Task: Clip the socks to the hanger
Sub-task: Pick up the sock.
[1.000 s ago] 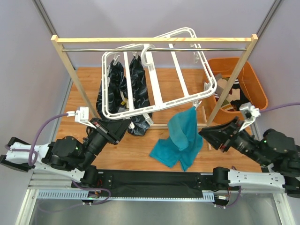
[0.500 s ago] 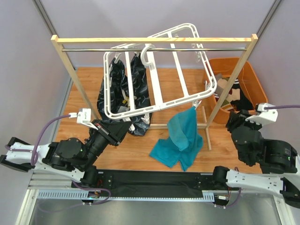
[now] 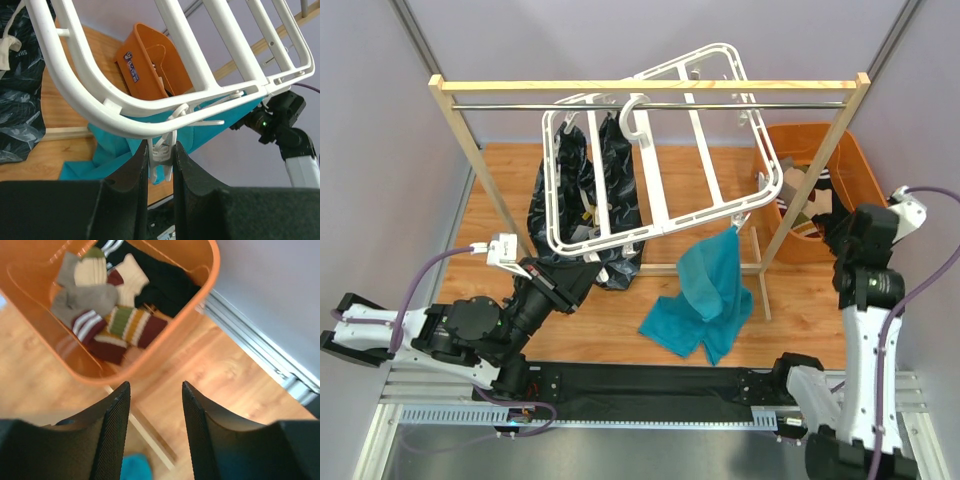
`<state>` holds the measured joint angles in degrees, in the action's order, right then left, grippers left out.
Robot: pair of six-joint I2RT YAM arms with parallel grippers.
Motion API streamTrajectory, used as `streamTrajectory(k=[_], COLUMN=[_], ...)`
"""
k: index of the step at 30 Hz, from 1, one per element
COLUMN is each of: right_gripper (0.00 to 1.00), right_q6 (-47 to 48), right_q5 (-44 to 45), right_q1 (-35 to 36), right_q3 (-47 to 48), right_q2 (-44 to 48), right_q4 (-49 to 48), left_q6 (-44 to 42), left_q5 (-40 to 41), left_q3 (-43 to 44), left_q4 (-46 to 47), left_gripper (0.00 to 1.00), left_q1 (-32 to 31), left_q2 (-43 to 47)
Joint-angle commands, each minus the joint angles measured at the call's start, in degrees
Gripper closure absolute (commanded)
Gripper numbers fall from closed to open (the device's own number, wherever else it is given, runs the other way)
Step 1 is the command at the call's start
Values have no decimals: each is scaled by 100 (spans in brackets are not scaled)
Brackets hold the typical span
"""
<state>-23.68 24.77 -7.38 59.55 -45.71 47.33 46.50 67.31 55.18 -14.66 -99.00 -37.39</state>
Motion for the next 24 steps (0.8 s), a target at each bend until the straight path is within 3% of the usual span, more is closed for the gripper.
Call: streamTrajectory(k=[1,5,10,16,24], right_gripper=[51,44,35,33,32], right_q6=[-276,-514,-1129,-797,-488], right_q5=[-2717,-2810,-3757,-2928,-2487], right_q1=[-1376,-1802,-1864,-1513,-1029], right_q3=[592,1321,1980,3008,4433], right_q2=[-744,-2061,-3863,-5596,-7212], right_q4=[-1049,-1384,-2569,-2290,-2201], left_q6=[-71,-80,-159,-1028,-187], left_q5=[37,45,63,213,186], left_q3=[-7,-68,-515,-596,-324], left_q4=[-239,-292,6,788,-616], left_gripper=[100,100,100,100,100], left_q1=[4,4,-5,4,4], left_q2=[30,100,354,487,495])
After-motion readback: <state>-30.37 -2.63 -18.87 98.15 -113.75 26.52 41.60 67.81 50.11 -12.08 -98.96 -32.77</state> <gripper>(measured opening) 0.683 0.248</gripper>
